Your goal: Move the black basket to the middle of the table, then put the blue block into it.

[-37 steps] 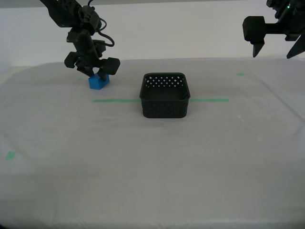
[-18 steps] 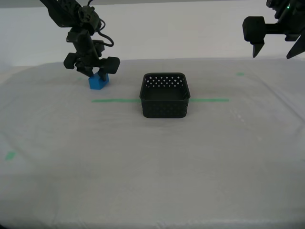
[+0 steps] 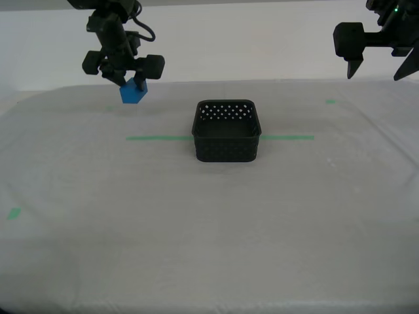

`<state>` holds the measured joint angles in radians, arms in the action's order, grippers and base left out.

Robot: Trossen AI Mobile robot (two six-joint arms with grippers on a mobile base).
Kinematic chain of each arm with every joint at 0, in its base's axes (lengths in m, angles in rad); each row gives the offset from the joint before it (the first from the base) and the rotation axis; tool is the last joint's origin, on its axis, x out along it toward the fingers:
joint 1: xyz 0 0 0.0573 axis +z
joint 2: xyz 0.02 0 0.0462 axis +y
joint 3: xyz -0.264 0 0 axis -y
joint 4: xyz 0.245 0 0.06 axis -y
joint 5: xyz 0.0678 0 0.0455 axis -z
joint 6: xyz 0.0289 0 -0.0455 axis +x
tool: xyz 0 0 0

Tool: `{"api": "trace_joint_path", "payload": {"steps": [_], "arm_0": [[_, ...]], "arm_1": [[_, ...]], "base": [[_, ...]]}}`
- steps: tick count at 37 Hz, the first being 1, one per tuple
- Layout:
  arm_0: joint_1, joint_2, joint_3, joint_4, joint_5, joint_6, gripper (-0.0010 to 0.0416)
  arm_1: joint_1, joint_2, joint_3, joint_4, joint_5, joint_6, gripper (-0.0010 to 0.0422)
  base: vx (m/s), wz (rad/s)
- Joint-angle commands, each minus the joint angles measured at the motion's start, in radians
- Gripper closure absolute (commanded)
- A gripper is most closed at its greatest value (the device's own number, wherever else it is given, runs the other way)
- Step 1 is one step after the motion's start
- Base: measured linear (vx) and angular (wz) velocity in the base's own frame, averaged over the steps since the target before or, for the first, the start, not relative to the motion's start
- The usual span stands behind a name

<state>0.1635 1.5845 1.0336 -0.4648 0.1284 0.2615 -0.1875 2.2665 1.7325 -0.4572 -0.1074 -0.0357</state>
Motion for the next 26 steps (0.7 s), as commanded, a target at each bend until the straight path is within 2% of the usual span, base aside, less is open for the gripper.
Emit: {"api": "trace_joint_path", "payload": {"steps": [1, 7, 13, 17, 23, 26], "arm_0": [[0.0, 0.0, 0.0, 0.001, 0.0, 0.0, 0.0007], [0.0, 0.0, 0.0, 0.001, 0.0, 0.0, 0.0007], [0.0, 0.0, 0.0, 0.001, 0.0, 0.0, 0.0007], [0.0, 0.0, 0.0, 0.001, 0.0, 0.0, 0.0007], [0.0, 0.0, 0.0, 0.001, 0.0, 0.0, 0.0007], [0.0, 0.0, 0.0, 0.001, 0.0, 0.0, 0.0007]], "arm_1": [[-0.016, -0.034, 0.001, -0.033, -0.022, -0.029, 0.0413], [-0.051, -0.076, 0.001, -0.085, -0.026, -0.095, 0.0413], [-0.113, -0.109, 0.001, -0.124, -0.055, -0.185, 0.0413], [-0.159, -0.122, 0.001, -0.149, -0.054, -0.238, 0.0413], [-0.242, -0.133, 0.001, -0.159, -0.055, -0.286, 0.0412], [-0.283, -0.133, 0.001, -0.16, -0.068, -0.32, 0.0413]], "base": [[0.0, 0.0], [0.0, 0.0], [0.0, 0.0], [0.0, 0.0], [0.0, 0.0], [0.0, 0.0]]}}
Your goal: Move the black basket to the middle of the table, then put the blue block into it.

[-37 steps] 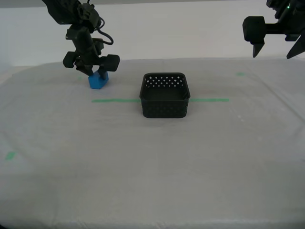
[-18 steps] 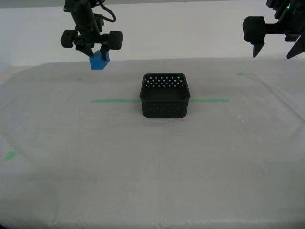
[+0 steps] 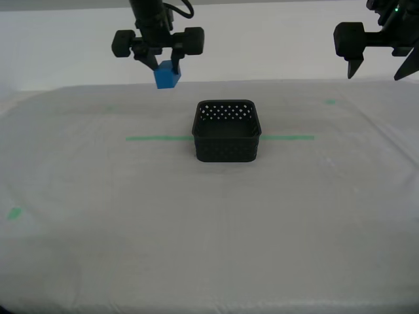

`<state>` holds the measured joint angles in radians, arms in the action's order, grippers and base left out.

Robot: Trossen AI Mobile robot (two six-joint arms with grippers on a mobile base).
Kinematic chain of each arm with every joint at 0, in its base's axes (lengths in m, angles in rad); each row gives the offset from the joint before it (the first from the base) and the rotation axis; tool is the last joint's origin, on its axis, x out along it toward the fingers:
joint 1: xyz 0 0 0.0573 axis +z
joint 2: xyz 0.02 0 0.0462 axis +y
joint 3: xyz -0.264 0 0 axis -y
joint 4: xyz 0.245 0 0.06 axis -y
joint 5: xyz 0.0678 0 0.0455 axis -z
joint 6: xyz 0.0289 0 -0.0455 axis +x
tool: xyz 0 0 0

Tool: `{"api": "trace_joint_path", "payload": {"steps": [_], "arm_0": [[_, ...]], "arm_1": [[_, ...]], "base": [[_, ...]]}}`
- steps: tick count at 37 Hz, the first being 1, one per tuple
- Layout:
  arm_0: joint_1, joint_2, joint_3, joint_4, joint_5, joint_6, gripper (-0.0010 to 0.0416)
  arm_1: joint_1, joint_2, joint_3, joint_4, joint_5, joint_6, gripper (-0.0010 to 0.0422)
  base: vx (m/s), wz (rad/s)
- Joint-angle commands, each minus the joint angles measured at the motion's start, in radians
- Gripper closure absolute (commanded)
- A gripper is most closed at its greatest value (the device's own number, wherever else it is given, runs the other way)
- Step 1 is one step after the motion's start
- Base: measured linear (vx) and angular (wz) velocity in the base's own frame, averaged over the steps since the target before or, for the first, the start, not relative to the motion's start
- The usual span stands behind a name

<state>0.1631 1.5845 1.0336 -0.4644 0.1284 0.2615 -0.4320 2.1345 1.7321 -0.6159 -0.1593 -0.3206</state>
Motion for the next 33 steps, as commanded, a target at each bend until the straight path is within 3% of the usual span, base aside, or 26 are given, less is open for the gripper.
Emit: {"api": "trace_joint_path", "payload": {"steps": [1, 13, 17, 33], "arm_0": [[0.0, 0.0, 0.0, 0.0, 0.0, 0.0, 0.0007], [0.0, 0.0, 0.0, 0.0, 0.0, 0.0, 0.0007], [0.0, 0.0, 0.0, 0.001, 0.0, 0.0, 0.0007], [0.0, 0.0, 0.0, 0.001, 0.0, 0.0, 0.0007]], "arm_1": [[-0.053, -0.001, 0.001, -0.001, -0.021, -0.046, 0.0413], [-0.209, -0.001, -0.014, 0.034, -0.122, -0.212, 0.0412], [-0.242, -0.001, -0.05, 0.076, -0.124, -0.249, 0.0412], [-0.285, 0.003, -0.181, 0.185, -0.121, -0.257, 0.0412]], "base": [[0.0, 0.0], [0.0, 0.0], [0.0, 0.0], [0.0, 0.0]]}}
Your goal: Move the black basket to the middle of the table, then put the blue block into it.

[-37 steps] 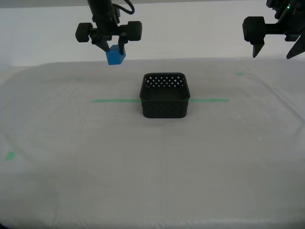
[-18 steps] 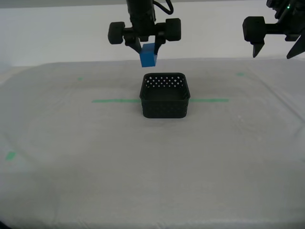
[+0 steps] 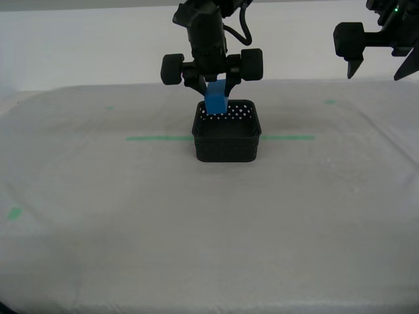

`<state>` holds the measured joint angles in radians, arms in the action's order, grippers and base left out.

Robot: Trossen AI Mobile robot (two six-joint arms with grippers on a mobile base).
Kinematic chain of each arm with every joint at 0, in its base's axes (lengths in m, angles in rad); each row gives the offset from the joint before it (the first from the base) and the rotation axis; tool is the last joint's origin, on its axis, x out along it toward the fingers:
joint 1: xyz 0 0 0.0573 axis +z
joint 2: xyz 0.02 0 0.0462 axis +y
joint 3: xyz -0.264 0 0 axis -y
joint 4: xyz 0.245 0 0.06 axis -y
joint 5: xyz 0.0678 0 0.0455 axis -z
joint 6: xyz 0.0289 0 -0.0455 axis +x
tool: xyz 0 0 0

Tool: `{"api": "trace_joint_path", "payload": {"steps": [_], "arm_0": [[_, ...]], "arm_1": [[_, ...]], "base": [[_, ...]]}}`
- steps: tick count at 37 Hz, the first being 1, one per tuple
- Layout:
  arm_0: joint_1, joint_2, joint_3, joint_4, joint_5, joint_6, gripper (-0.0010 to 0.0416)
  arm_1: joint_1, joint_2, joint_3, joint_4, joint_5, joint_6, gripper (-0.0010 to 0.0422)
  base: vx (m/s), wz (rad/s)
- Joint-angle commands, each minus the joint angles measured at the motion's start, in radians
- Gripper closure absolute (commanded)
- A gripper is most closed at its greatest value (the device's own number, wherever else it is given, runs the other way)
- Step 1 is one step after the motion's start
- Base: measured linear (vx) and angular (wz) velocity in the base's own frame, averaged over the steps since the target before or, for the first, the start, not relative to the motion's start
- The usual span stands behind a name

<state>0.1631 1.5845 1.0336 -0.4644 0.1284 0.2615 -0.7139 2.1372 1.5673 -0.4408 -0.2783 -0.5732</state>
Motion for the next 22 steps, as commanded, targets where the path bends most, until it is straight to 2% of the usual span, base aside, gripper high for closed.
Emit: {"api": "trace_joint_path", "payload": {"steps": [1, 15, 22], "arm_0": [[0.0, 0.0, 0.0, 0.001, 0.0, 0.0, 0.0007], [0.0, 0.0, 0.0, 0.001, 0.0, 0.0, 0.0007], [0.0, 0.0, 0.0, 0.001, 0.0, 0.0, 0.0007]], "arm_1": [[-0.006, 0.0, -0.02, 0.01, -0.002, -0.004, 0.0412], [-0.014, 0.0, -0.031, 0.019, -0.001, -0.003, 0.0409], [-0.015, 0.0, -0.031, 0.019, -0.001, -0.002, 0.0363]], "base": [[0.0, 0.0], [0.0, 0.0], [0.0, 0.0]]}}
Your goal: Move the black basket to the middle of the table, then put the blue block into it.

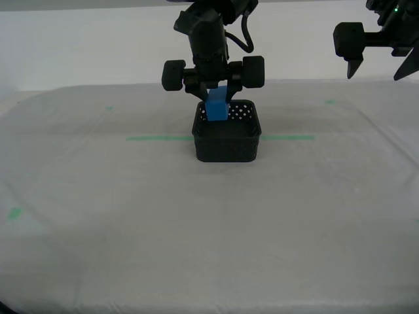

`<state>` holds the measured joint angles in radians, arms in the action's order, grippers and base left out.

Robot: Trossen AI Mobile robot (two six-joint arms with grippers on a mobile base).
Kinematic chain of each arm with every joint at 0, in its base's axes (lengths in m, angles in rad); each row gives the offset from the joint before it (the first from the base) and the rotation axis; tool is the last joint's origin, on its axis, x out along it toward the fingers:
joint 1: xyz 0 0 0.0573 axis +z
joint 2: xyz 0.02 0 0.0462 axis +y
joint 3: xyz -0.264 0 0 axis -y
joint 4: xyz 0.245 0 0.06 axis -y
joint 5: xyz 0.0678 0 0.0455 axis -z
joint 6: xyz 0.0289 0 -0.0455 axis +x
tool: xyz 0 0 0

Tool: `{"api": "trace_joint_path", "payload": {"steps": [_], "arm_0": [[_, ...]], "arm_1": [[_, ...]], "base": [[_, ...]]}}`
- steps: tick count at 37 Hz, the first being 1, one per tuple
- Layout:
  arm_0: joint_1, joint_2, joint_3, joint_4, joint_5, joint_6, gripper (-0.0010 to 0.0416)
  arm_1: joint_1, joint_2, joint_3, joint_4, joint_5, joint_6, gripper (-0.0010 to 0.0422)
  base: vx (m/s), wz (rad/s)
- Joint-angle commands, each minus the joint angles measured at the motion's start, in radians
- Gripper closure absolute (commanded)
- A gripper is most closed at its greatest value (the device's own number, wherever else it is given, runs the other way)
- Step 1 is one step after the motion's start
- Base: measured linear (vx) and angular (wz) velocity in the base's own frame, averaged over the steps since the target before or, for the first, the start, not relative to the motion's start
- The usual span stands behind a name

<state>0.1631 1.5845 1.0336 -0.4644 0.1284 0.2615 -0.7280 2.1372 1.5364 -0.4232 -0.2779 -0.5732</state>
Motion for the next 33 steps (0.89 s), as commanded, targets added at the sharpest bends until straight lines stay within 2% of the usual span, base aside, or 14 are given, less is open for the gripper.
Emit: {"api": "trace_joint_path", "payload": {"steps": [1, 10, 16, 21, 22, 26, 31, 33], "arm_0": [[0.0, 0.0, 0.0, 0.001, 0.0, 0.0, 0.0007], [0.0, 0.0, 0.0, 0.0, 0.0, 0.0, 0.0007], [0.0, 0.0, 0.0, 0.0, 0.0, 0.0, 0.0007], [0.0, 0.0, 0.0, 0.001, 0.0, 0.0, 0.0007], [0.0, 0.0, 0.0, 0.001, 0.0, 0.0, 0.0007], [0.0, 0.0, 0.0, 0.001, 0.0, 0.0, 0.0007], [0.0, 0.0, 0.0, 0.001, 0.0, 0.0, 0.0007], [0.0, 0.0, 0.0, 0.001, 0.0, 0.0, 0.0007]], "arm_1": [[-0.002, 0.0, 0.0, 0.001, -0.001, 0.0, 0.0353], [-0.004, 0.0, 0.0, -0.008, -0.001, 0.005, 0.0241], [-0.007, -0.001, 0.0, -0.007, -0.001, 0.004, 0.0124], [-0.007, -0.002, 0.0, -0.009, -0.001, 0.01, 0.0006], [-0.007, -0.002, 0.0, -0.009, -0.001, 0.015, -0.0006], [-0.007, -0.003, 0.0, -0.008, 0.035, 0.02, 0.0039], [-0.007, -0.003, 0.0, -0.008, 0.035, 0.036, 0.0001], [-0.007, -0.003, 0.0, -0.008, 0.042, 0.051, 0.002]], "base": [[0.0, 0.0], [0.0, 0.0], [0.0, 0.0], [0.0, 0.0], [0.0, 0.0], [0.0, 0.0], [0.0, 0.0], [0.0, 0.0]]}}
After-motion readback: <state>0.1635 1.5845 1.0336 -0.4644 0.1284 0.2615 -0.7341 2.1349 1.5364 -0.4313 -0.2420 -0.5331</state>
